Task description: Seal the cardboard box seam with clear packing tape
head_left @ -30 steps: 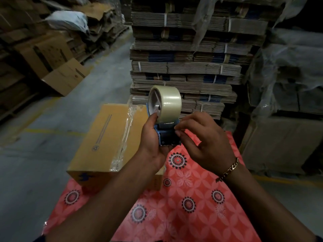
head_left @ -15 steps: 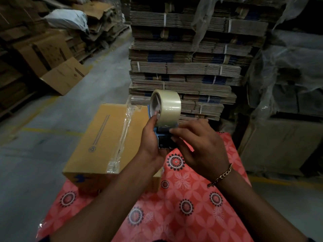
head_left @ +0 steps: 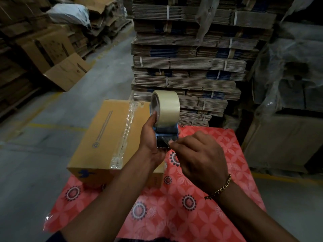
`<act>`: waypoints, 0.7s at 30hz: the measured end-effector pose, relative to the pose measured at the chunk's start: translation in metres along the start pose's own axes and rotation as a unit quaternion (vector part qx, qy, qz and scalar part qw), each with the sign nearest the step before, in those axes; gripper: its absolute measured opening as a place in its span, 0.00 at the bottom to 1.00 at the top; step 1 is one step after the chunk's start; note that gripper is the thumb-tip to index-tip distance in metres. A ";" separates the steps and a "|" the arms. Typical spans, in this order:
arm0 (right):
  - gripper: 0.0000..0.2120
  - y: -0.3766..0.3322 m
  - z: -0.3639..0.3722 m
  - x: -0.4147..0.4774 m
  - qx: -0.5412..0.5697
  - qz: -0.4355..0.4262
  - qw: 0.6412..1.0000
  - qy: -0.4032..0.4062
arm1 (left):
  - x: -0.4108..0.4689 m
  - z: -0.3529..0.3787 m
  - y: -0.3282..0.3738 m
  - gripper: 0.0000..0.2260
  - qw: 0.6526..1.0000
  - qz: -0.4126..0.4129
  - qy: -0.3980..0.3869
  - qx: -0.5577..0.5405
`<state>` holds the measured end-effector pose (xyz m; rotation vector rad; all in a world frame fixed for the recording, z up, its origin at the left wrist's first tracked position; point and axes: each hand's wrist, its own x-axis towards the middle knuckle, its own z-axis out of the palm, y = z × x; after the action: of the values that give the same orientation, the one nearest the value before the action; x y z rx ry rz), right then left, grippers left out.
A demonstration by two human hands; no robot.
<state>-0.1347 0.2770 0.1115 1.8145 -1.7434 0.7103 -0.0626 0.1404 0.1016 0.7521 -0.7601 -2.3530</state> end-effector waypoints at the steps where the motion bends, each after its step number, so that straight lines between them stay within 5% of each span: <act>1: 0.09 -0.001 0.000 -0.002 0.000 -0.004 1.000 0.001 | 0.000 -0.001 -0.001 0.21 1.000 -0.002 -0.001 -0.002; 10: 0.09 -0.014 0.013 -0.021 -0.014 -0.034 0.999 -0.039 | 0.023 -0.040 -0.015 0.24 0.999 -0.036 0.022 0.004; 15: 0.07 -0.015 0.045 -0.042 -0.005 -0.032 0.994 -0.101 | 0.043 -0.084 -0.033 0.24 0.982 -0.078 0.131 0.110; 21: 0.05 -0.026 0.091 -0.067 0.009 -0.022 0.982 -0.188 | 0.049 -0.117 -0.032 0.10 0.949 -0.079 0.180 0.248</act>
<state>-0.1097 0.2644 -0.0009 2.0960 -1.9251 0.3818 -0.0314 0.0910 -0.0158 1.4548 -1.1730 -2.0755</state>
